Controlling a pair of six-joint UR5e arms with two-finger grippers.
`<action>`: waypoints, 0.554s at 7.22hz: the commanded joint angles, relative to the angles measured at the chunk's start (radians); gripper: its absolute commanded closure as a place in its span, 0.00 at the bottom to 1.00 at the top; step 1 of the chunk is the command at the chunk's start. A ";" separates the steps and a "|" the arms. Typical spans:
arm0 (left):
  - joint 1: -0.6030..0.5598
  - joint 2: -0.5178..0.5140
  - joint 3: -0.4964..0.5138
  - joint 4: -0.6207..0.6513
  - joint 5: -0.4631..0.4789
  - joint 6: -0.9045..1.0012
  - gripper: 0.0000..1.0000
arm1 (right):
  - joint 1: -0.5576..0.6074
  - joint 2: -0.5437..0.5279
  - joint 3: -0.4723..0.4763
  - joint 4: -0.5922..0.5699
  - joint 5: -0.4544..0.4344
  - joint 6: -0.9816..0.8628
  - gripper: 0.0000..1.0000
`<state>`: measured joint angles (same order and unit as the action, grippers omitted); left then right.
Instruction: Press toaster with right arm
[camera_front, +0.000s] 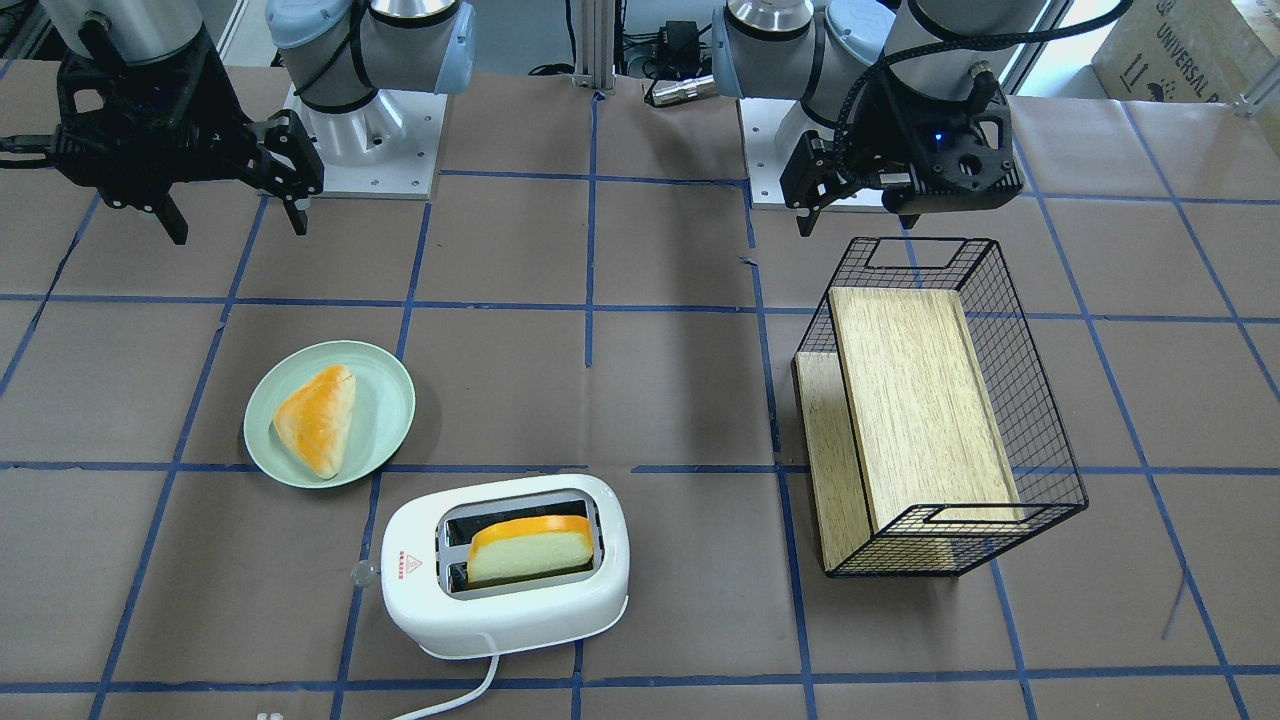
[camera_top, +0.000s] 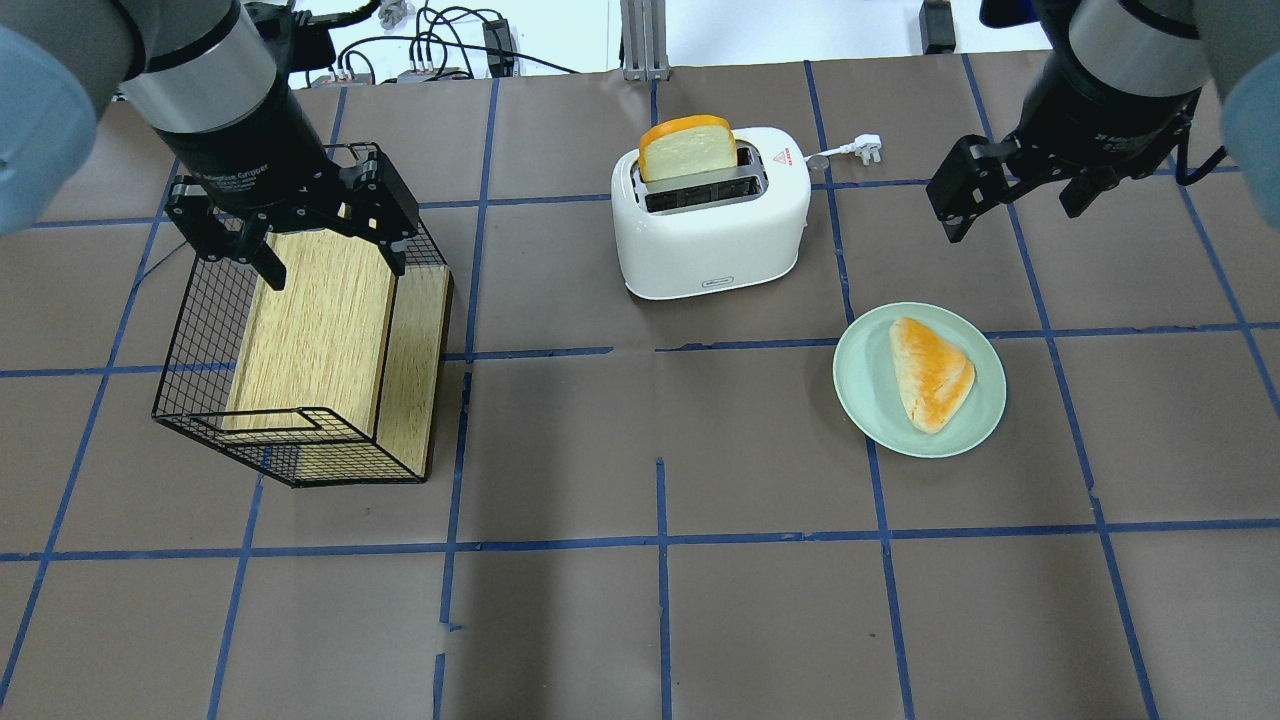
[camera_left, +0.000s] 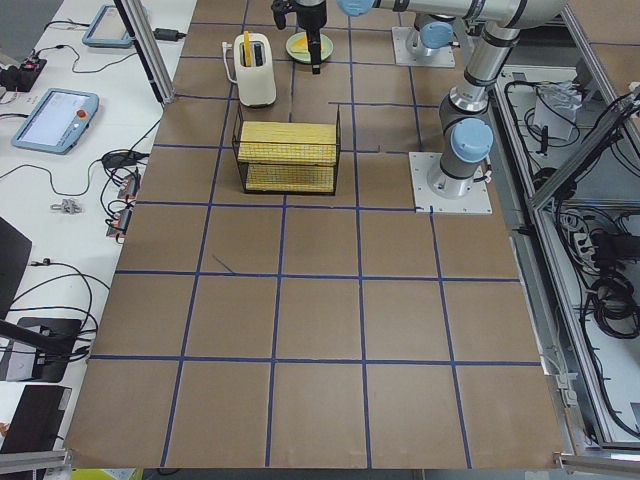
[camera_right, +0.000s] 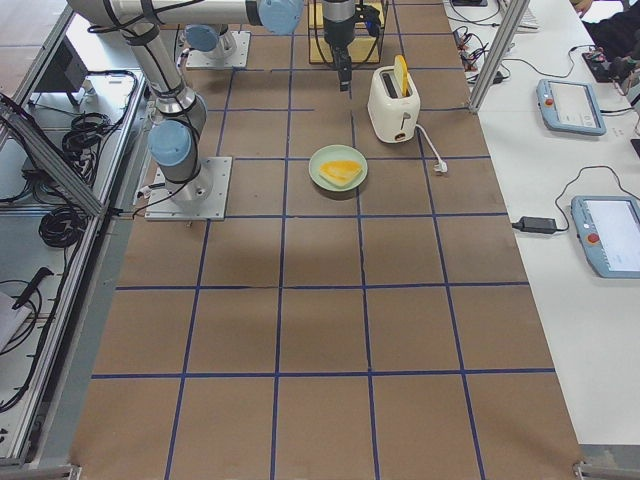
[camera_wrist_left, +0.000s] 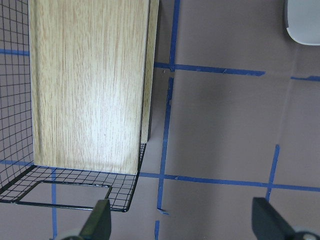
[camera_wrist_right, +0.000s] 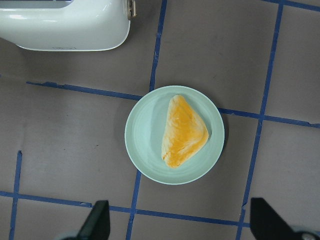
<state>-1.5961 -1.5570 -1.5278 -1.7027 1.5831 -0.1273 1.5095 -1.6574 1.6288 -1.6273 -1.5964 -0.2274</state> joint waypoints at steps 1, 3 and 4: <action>-0.001 0.000 0.000 -0.002 0.000 0.000 0.00 | 0.000 0.002 0.003 0.001 0.003 0.014 0.00; -0.001 0.000 0.000 -0.002 0.000 0.000 0.00 | 0.000 -0.004 0.011 0.010 0.000 0.008 0.00; -0.001 0.000 0.000 0.000 0.000 0.000 0.00 | 0.000 -0.001 0.013 0.012 0.004 0.007 0.00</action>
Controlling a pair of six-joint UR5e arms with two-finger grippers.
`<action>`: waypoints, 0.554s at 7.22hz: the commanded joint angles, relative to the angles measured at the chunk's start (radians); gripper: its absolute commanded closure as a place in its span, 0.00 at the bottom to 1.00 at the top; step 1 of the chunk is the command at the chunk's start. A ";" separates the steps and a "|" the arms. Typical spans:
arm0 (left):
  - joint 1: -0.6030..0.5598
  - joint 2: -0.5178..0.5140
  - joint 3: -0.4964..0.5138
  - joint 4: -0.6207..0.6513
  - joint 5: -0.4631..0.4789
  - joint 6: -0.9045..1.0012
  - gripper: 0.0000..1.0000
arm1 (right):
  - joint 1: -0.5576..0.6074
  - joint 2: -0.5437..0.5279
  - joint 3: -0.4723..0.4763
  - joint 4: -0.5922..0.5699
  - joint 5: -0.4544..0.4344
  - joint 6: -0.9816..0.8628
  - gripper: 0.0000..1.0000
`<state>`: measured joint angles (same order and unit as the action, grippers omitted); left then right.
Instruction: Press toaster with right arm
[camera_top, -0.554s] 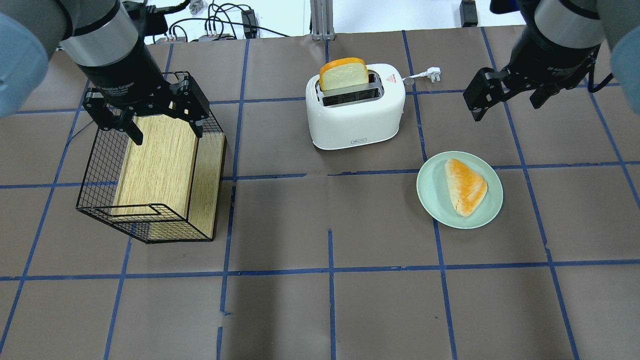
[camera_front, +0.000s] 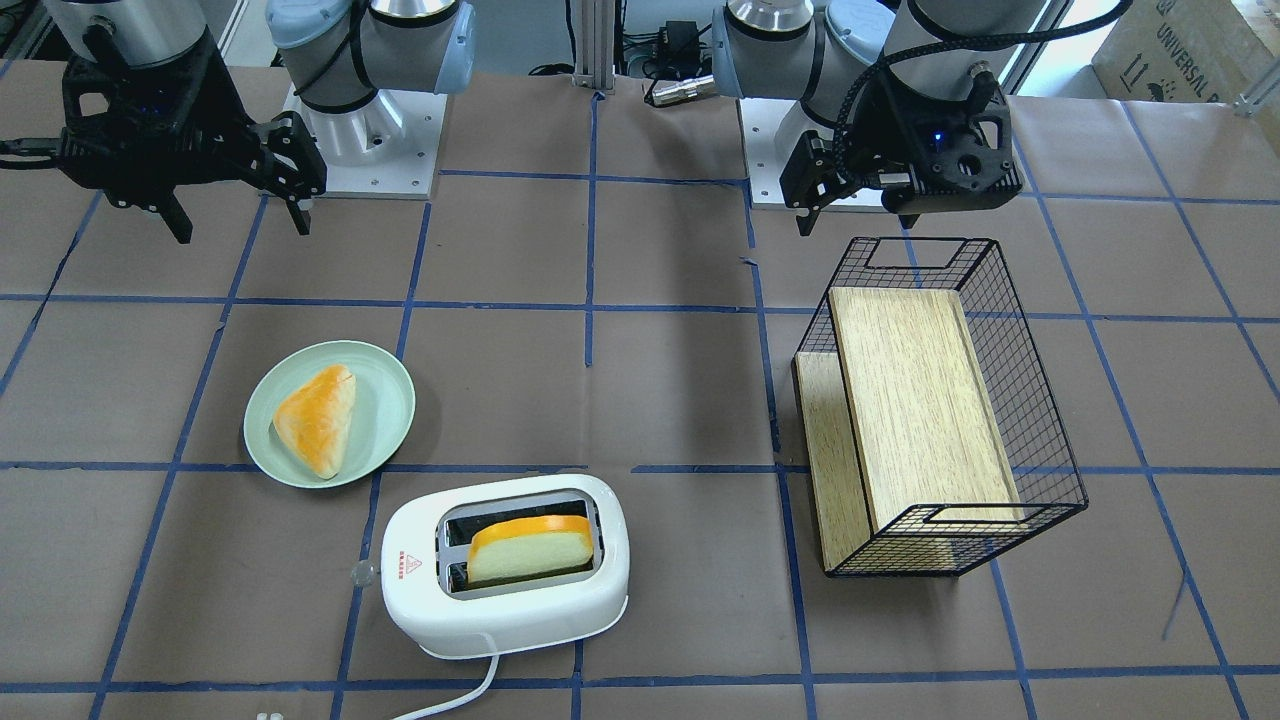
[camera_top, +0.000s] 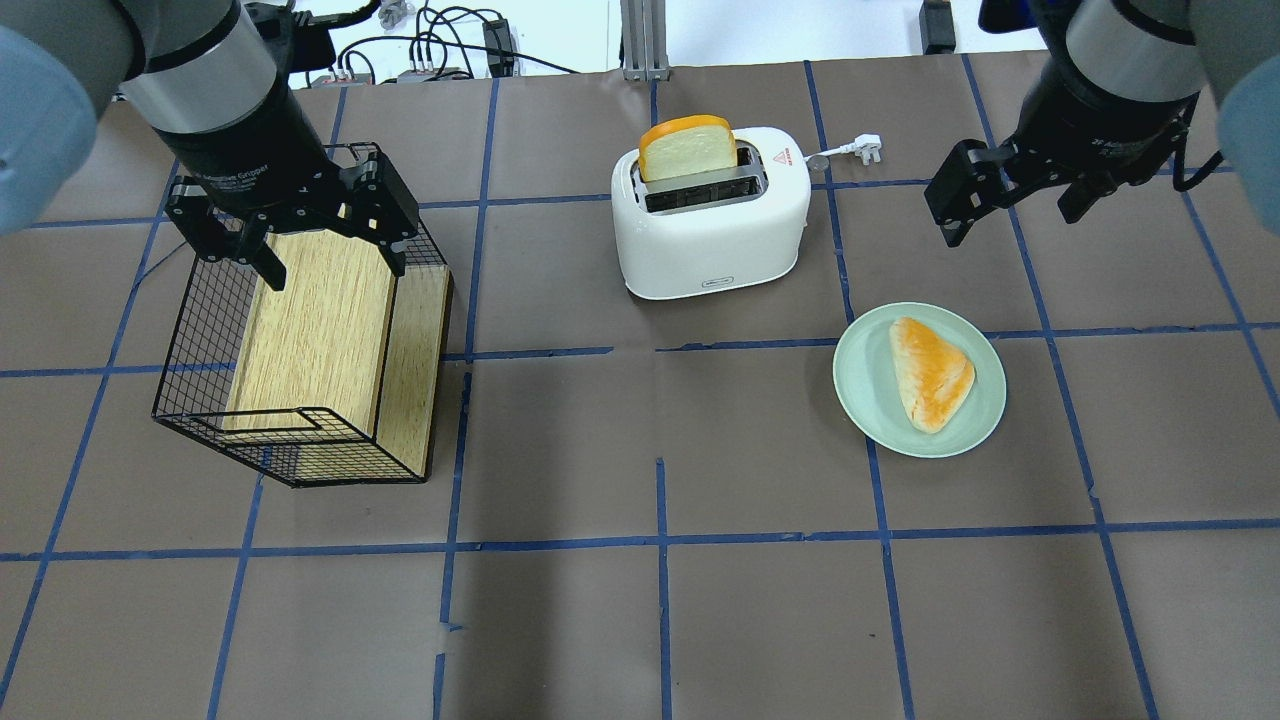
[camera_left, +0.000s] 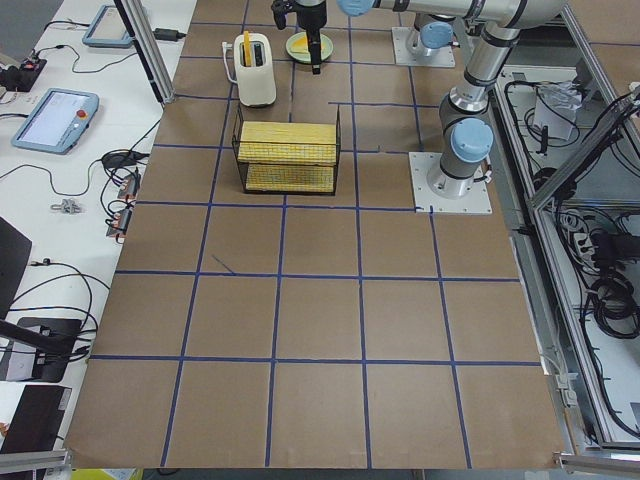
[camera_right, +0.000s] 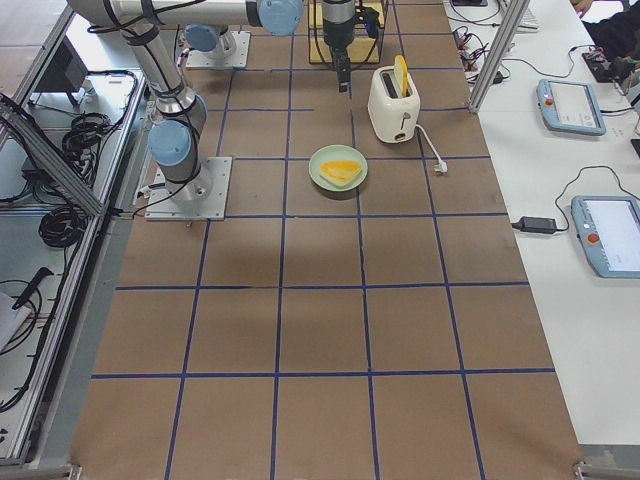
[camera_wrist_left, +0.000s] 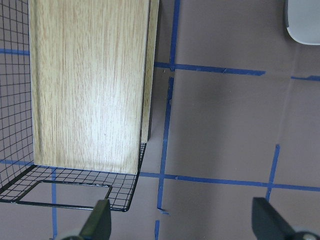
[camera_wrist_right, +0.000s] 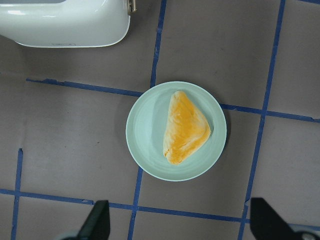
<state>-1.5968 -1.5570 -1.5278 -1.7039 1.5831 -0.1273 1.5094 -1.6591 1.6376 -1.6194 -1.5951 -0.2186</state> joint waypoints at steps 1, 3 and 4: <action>0.000 0.000 0.000 0.000 0.000 0.000 0.00 | 0.000 0.002 0.007 -0.003 -0.002 -0.008 0.00; 0.000 0.000 0.000 0.001 0.000 0.000 0.00 | 0.000 0.001 0.002 0.039 -0.002 -0.010 0.00; 0.000 0.000 0.000 0.000 0.000 0.000 0.00 | 0.000 0.001 0.005 0.038 -0.002 -0.010 0.00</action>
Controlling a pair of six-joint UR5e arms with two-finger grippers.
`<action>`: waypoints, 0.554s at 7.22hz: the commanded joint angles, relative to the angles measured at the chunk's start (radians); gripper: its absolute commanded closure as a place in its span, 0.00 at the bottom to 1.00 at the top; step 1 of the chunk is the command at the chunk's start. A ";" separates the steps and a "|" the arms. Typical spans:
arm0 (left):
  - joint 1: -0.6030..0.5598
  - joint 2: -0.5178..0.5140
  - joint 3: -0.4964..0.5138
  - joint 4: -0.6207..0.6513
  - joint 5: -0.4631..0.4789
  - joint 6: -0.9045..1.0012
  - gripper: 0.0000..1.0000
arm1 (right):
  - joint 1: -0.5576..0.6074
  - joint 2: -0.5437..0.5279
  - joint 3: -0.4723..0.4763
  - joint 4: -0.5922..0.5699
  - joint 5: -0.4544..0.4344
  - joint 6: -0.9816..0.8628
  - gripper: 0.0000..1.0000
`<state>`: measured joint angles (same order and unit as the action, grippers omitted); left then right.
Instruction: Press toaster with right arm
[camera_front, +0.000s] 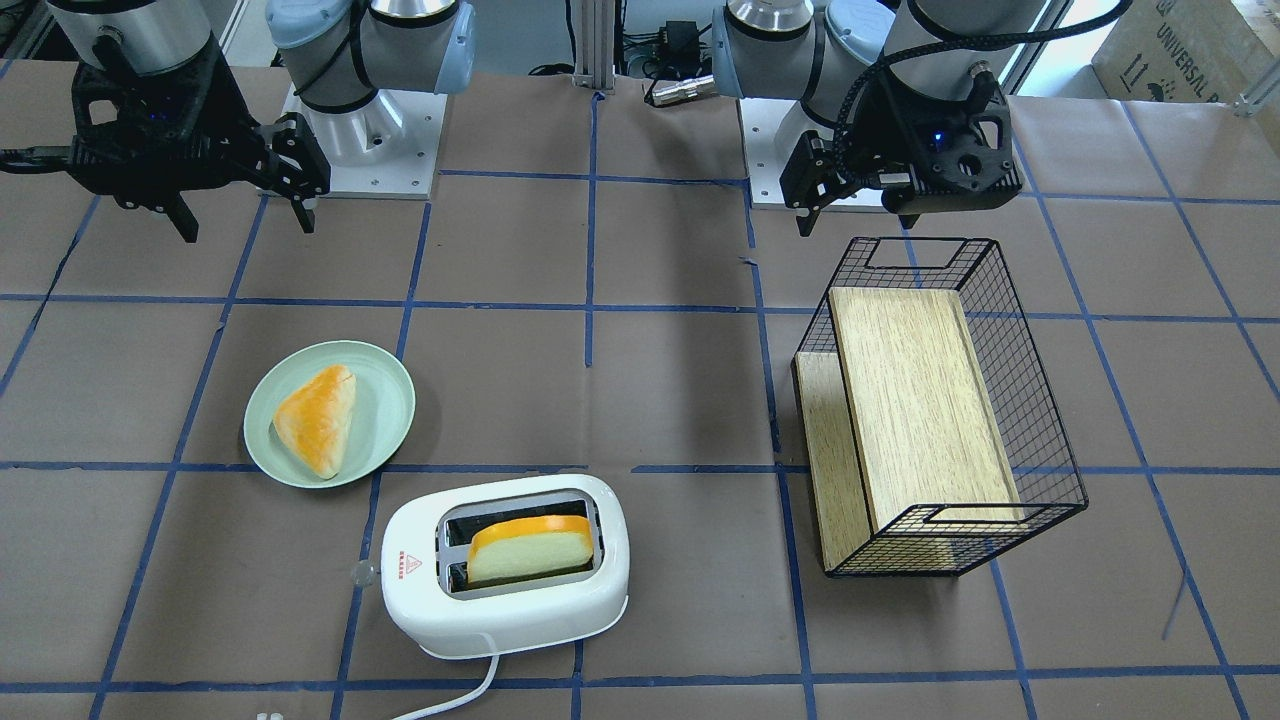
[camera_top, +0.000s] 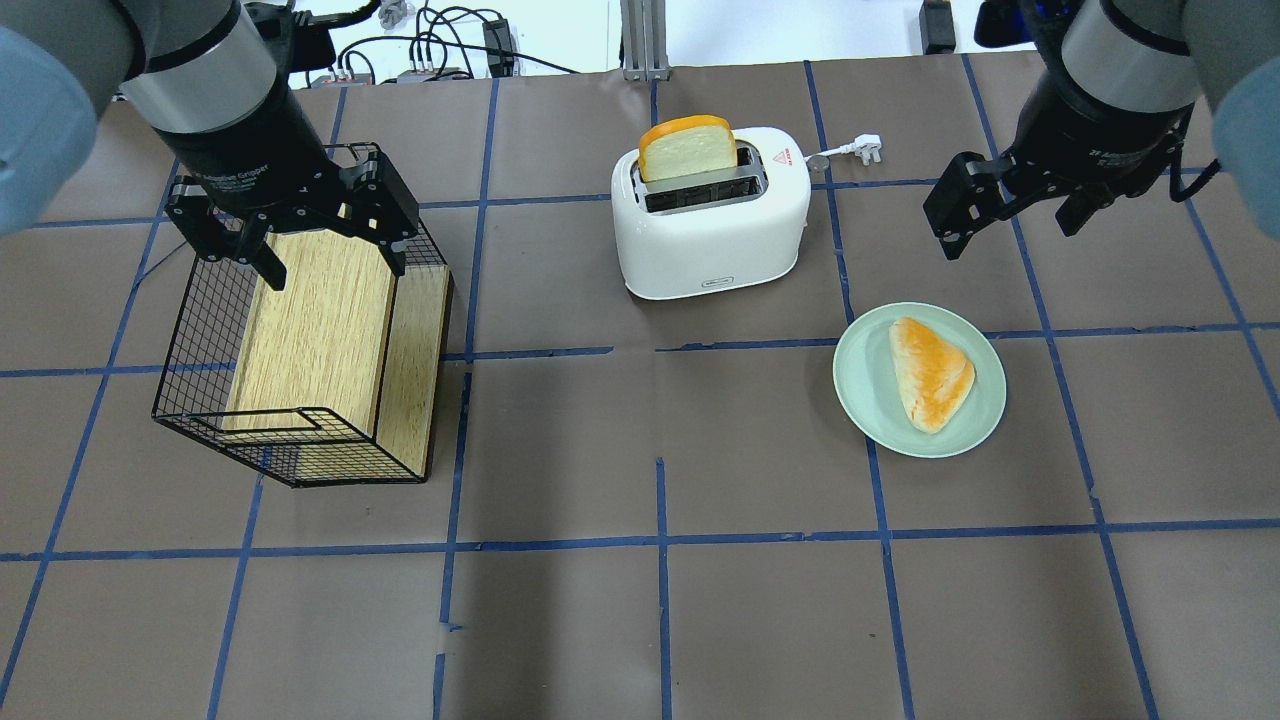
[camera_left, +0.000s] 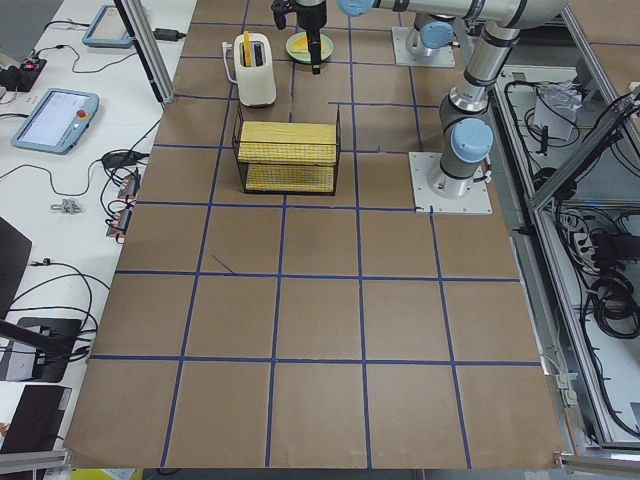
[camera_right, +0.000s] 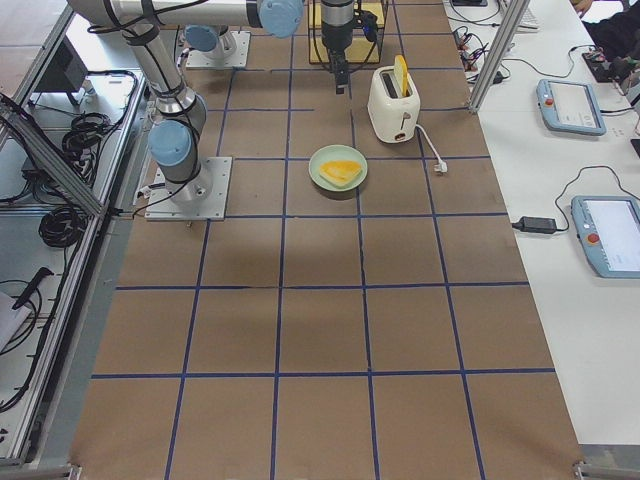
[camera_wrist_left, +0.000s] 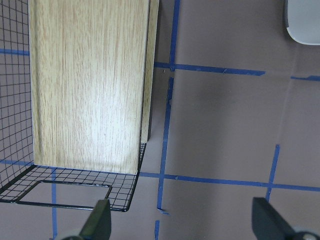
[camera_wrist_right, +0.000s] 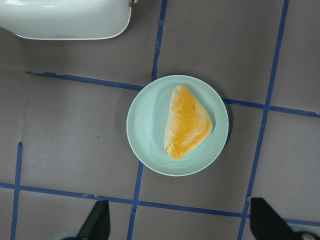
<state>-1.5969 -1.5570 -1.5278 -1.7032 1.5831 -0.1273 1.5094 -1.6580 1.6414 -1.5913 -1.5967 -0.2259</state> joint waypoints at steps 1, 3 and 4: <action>0.000 0.000 0.000 -0.001 0.000 0.000 0.00 | -0.002 0.001 0.003 0.005 -0.002 -0.003 0.01; 0.000 0.000 0.000 -0.001 0.000 0.000 0.00 | -0.003 0.003 0.006 -0.007 0.015 -0.003 0.79; 0.002 0.000 0.000 0.000 0.000 0.000 0.00 | -0.014 0.018 0.006 -0.010 0.055 -0.025 0.99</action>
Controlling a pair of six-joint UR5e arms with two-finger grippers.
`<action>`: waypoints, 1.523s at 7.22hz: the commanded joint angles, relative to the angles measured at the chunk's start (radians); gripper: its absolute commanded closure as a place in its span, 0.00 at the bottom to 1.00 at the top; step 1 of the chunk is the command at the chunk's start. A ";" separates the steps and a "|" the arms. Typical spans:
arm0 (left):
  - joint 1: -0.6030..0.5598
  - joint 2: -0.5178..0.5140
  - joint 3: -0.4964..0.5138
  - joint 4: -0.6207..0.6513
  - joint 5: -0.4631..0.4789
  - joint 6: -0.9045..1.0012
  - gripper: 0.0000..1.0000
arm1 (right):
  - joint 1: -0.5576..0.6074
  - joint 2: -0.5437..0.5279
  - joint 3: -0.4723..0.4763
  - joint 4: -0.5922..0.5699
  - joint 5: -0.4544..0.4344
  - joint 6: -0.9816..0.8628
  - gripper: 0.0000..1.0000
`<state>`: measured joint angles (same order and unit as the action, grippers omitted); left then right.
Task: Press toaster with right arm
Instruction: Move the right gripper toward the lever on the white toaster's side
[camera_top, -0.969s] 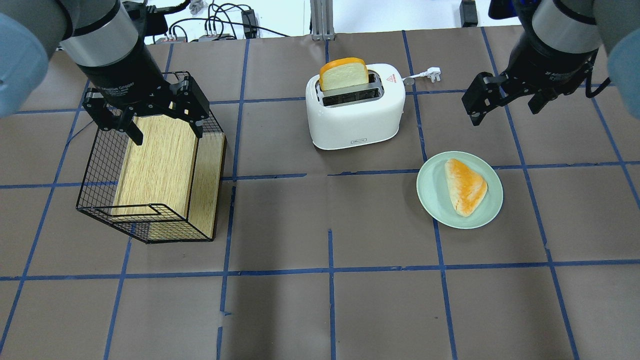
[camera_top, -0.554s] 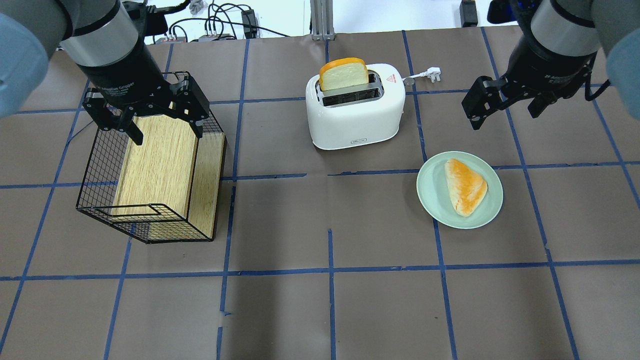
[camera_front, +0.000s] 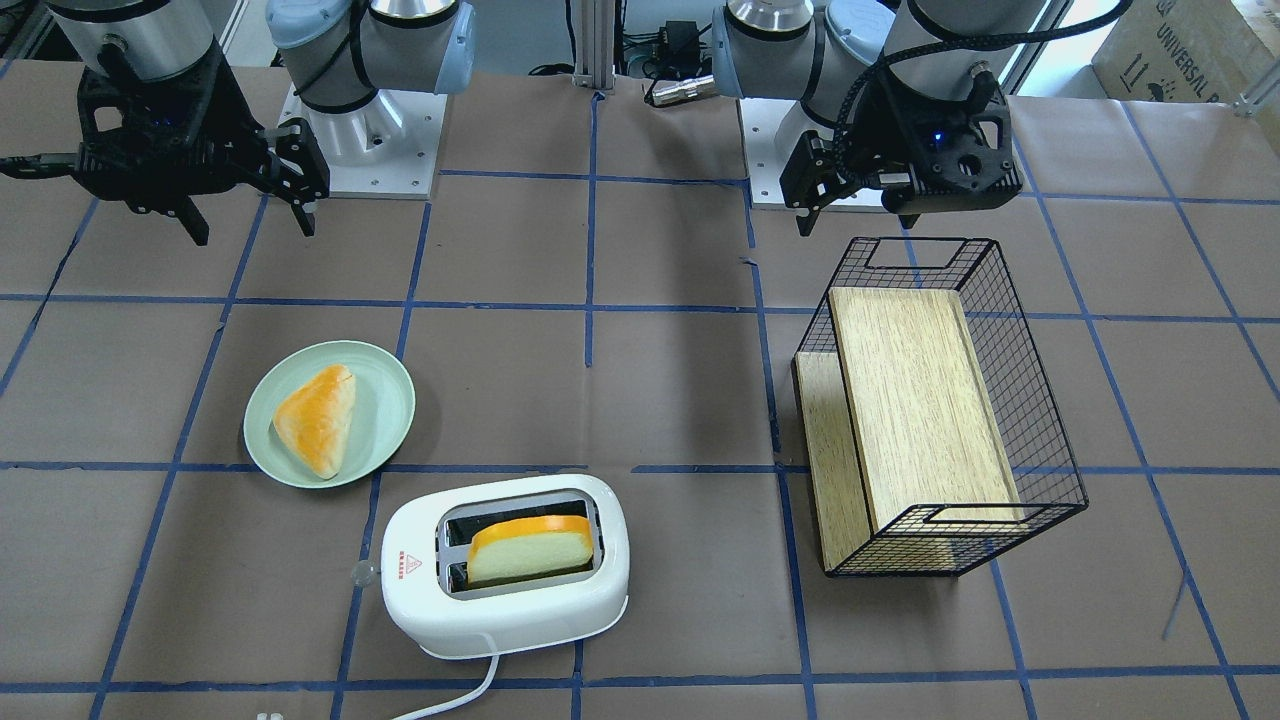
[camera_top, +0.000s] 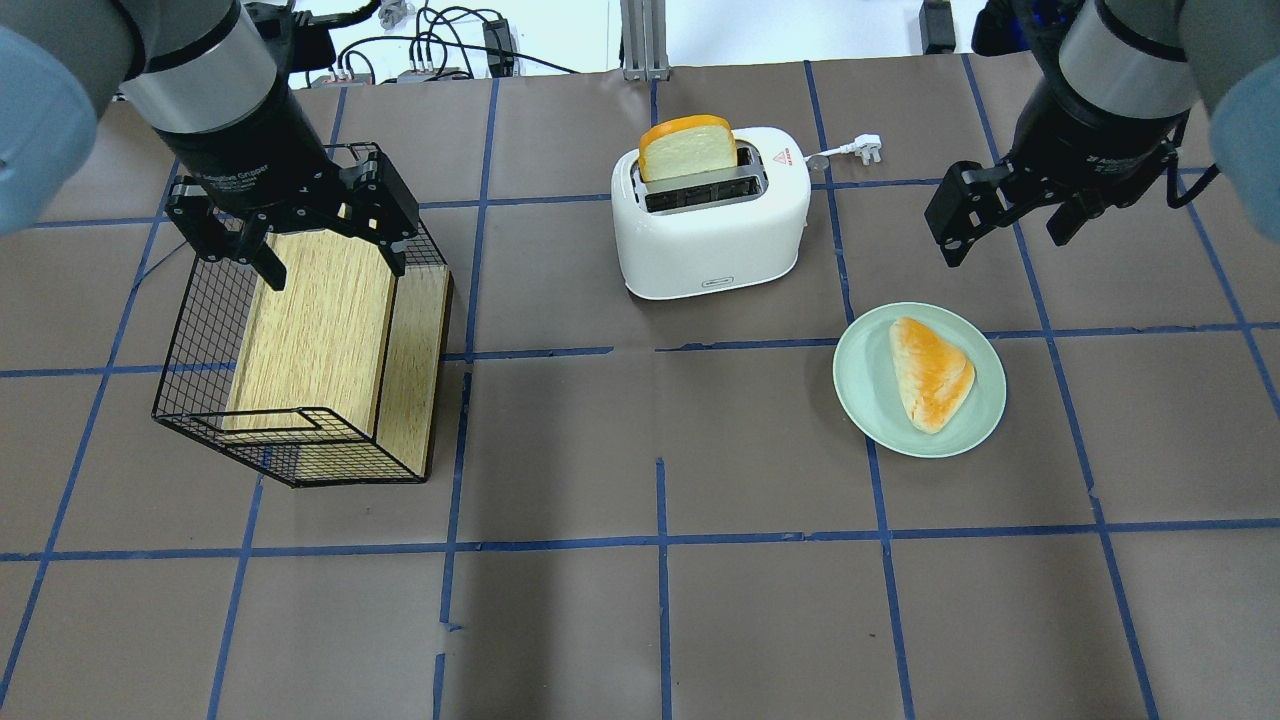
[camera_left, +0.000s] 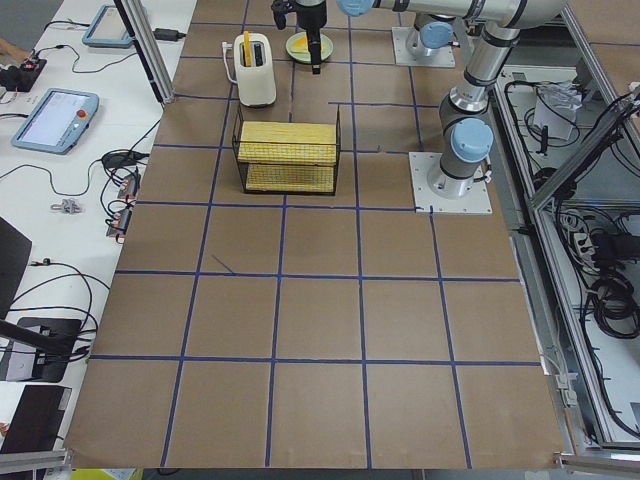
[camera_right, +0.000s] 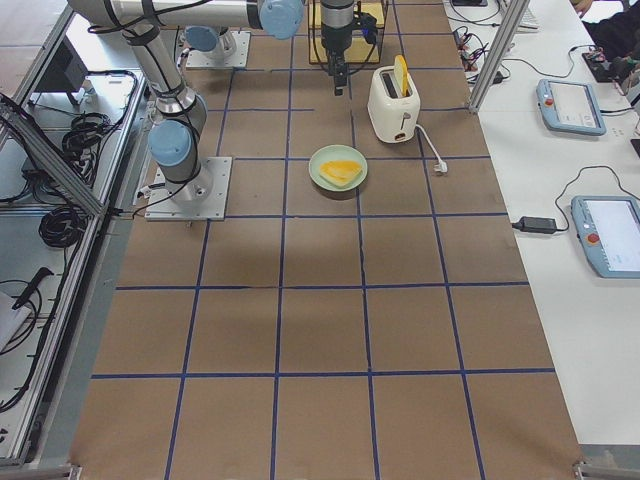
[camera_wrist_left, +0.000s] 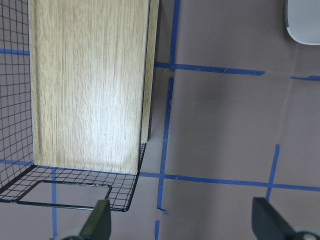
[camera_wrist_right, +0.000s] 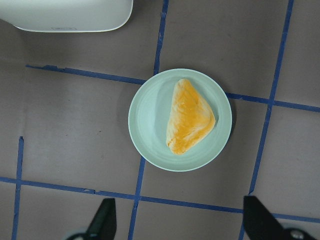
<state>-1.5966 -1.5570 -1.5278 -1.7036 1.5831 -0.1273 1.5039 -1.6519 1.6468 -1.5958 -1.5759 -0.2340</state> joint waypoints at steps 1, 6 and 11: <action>0.000 0.000 0.000 -0.001 0.000 0.000 0.00 | -0.025 0.041 -0.004 -0.038 0.151 -0.057 0.99; 0.000 0.000 0.001 0.001 0.000 0.000 0.00 | -0.151 0.249 -0.027 -0.192 0.388 -0.150 1.00; 0.000 0.000 0.000 -0.001 0.000 0.000 0.00 | -0.122 0.504 -0.226 -0.207 0.559 -0.125 1.00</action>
<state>-1.5968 -1.5571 -1.5278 -1.7038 1.5831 -0.1273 1.3707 -1.1931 1.4404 -1.7949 -1.0584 -0.3624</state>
